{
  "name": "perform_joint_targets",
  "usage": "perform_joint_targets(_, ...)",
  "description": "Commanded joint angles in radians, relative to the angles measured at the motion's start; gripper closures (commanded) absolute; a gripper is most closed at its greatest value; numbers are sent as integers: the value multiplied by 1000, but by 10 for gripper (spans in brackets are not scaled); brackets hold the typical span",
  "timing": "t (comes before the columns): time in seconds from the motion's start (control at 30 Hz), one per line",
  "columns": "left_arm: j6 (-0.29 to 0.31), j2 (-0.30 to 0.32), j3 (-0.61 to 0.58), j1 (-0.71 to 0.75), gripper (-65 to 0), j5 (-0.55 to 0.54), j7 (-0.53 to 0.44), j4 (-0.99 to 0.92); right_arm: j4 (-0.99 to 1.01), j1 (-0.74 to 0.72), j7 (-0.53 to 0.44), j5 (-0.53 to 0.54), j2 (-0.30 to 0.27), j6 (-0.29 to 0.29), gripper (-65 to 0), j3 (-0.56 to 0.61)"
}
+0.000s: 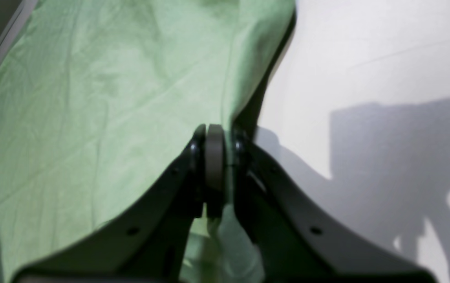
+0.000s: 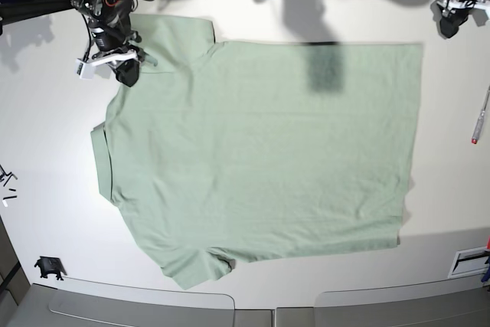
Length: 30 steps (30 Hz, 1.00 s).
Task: Fold the T-shirt properly
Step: 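Move the left gripper to the other shoulder corner and grasp it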
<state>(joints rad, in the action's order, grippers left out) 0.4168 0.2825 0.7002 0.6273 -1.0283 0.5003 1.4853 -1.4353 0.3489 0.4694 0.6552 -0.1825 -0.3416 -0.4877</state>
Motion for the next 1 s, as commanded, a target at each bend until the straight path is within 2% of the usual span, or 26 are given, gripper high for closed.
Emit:
perform_joint_targets(0.0,9,14,-17,-2,-321,1,-7,13,-11,1,9,-5,-8,-3,0,-2)
perform_joint_targets(0.2,8,14,-134,-57,-321,80,-1,13,-11,1,10,-5,-8,-3,0,-2)
perform_joint_targets(0.4,8,2,-225,-60,-320,86,1,13,-11,1,10,-5,-8,-3,0,-2)
perform_joint_targets(0.53,8,-35,-231,-69,-320,85,-8,13,-11,1,10,-5,-8,-3,0,-2)
perform_joint_targets(0.67,8,-41,-230,-73,-309,90,-46,13,-11,1,10,-5,-9,-3,0,-2)
perform_joint_targets(0.8,9,-40,-230,-89,-195,167,-86,13,-11,1,10,-4,-8,-3,0,-2)
perform_joint_targets(0.9,9,-35,-230,-102,-28,200,-106,13,-11,1,11,-5,-9,-4,0,-3)
perform_joint_targets(0.93,9,-35,-230,-105,0,210,-114,13,-11,2,18,-6,-9,-10,0,-3)
perform_joint_targets(0.97,9,-34,-230,-110,0,219,-117,13,-11,2,31,-6,-11,-26,0,-3)
